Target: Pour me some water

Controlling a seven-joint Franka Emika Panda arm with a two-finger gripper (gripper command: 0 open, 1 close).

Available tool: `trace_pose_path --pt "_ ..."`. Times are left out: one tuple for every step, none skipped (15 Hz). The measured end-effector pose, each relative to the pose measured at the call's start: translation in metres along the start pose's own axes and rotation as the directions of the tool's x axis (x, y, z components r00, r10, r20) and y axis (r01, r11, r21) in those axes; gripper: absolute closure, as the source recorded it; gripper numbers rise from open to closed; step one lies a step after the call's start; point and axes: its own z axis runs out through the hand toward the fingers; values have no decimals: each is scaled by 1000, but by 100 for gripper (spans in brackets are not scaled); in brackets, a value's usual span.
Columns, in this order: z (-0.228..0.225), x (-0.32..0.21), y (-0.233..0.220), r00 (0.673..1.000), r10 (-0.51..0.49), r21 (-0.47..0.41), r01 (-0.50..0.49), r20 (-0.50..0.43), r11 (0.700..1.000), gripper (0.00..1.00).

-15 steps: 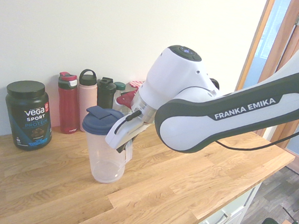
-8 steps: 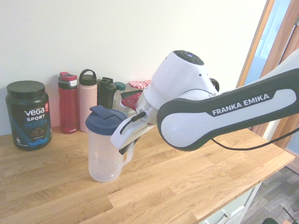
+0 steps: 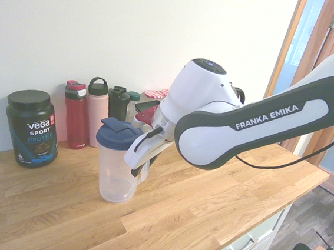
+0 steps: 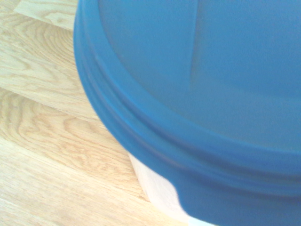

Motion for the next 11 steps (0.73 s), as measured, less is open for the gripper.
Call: trace_pose_path --pt "0 0 1 1000 -12 -10 12 4 1000 0" --pt "-2 -2 3 999 -37 -32 37 8 999 0" --pt "-9 -4 6 998 -68 -57 68 8 996 0" --pt "-19 -4 12 995 -100 -77 100 9 992 0" --pt "-33 -4 20 991 -134 -96 134 12 986 0" --pt "-48 -4 33 986 -165 -117 166 22 979 0" --pt "-62 -4 49 983 -182 -141 184 29 973 0" --pt "-75 -2 66 985 -170 -170 171 20 970 0" --pt "-85 3 85 992 -123 -200 123 12 972 0" --pt "-91 10 104 998 -64 -230 64 7 971 0" --pt "-93 18 120 1000 -11 -253 9 -5 967 0"
